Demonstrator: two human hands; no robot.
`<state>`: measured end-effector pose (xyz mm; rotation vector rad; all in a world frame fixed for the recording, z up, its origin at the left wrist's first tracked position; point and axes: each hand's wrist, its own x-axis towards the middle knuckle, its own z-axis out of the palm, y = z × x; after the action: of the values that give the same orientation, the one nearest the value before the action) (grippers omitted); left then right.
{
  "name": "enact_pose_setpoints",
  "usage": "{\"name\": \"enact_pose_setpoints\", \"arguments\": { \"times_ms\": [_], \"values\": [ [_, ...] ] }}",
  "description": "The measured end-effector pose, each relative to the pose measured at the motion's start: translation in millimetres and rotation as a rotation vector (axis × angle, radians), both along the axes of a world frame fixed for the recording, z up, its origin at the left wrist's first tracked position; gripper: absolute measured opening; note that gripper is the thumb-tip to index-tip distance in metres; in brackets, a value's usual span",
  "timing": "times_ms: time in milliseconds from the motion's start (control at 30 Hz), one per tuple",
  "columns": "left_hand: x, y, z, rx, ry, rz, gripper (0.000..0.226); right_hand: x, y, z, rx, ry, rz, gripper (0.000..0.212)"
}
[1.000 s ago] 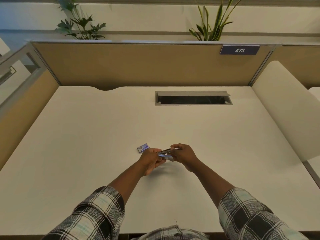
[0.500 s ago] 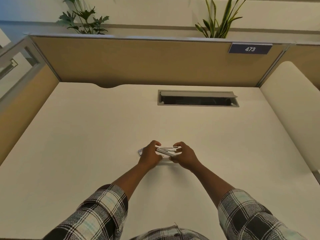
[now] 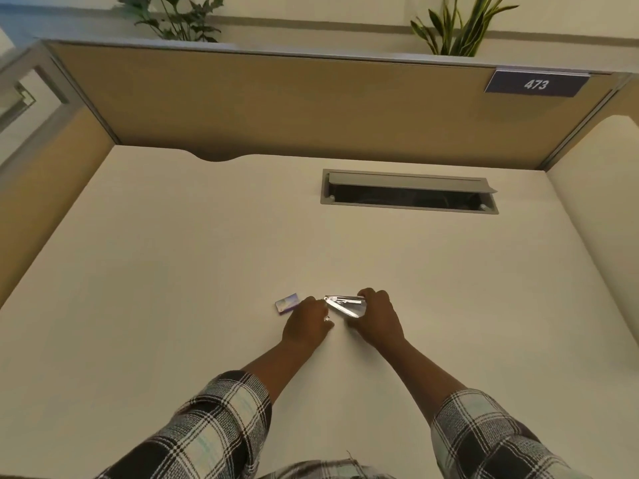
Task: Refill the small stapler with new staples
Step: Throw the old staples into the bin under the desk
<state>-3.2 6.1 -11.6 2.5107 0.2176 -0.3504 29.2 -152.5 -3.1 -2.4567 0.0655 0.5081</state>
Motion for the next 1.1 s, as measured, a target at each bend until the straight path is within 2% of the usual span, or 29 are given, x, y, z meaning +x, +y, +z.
{"name": "enact_pose_setpoints", "arguments": {
  "times_ms": [233, 300, 367, 433, 533, 633, 700, 867, 967, 1100],
  "values": [
    [3.3, -4.9, 1.4, 0.006, 0.031, 0.006, 0.01, -1.1, -2.3, -5.9, -0.149, -0.001, 0.064, 0.076],
    [1.5, -3.8, 3.1, -0.021, 0.041, 0.005, 0.013, -3.7, -1.3, -4.3, -0.272, -0.086, 0.076, 0.082],
    [-1.1, -2.3, 6.4, -0.067, 0.05, 0.021, 0.016, -5.9, -0.8, -2.1, -0.343, -0.257, 0.144, 0.07],
    [-6.3, -0.8, 10.4, -0.142, 0.046, 0.078, 0.017, -8.3, 2.2, 2.9, -0.294, -0.382, 0.229, 0.046],
    [-15.3, 1.1, 16.1, -0.309, 0.047, 0.212, 0.018, -11.3, 9.6, 9.9, -0.206, -0.387, 0.327, 0.025],
    [-27.8, 2.5, 29.8, -0.5, 0.063, 0.392, 0.025, -16.9, 15.3, 13.6, -0.028, -0.305, 0.438, 0.028],
    [-39.1, 7.4, 35.8, -0.592, 0.054, 0.493, 0.029, -22.0, 22.4, 13.9, 0.032, -0.338, 0.533, 0.031],
    [-81.1, 31.3, 42.8, -0.832, 0.049, 0.775, 0.017, -36.8, 56.5, 15.7, 0.148, -0.36, 0.67, 0.023],
    [-116.6, 51.4, 45.9, -0.932, 0.003, 0.902, 0.015, -53.5, 85.1, 16.7, 0.23, -0.322, 0.792, 0.018],
    [-169.2, 79.8, 48.8, -1.01, -0.075, 1.05, 0.013, -87.8, 128.0, 20.5, 0.271, -0.283, 0.959, 0.022]
  ]
}}
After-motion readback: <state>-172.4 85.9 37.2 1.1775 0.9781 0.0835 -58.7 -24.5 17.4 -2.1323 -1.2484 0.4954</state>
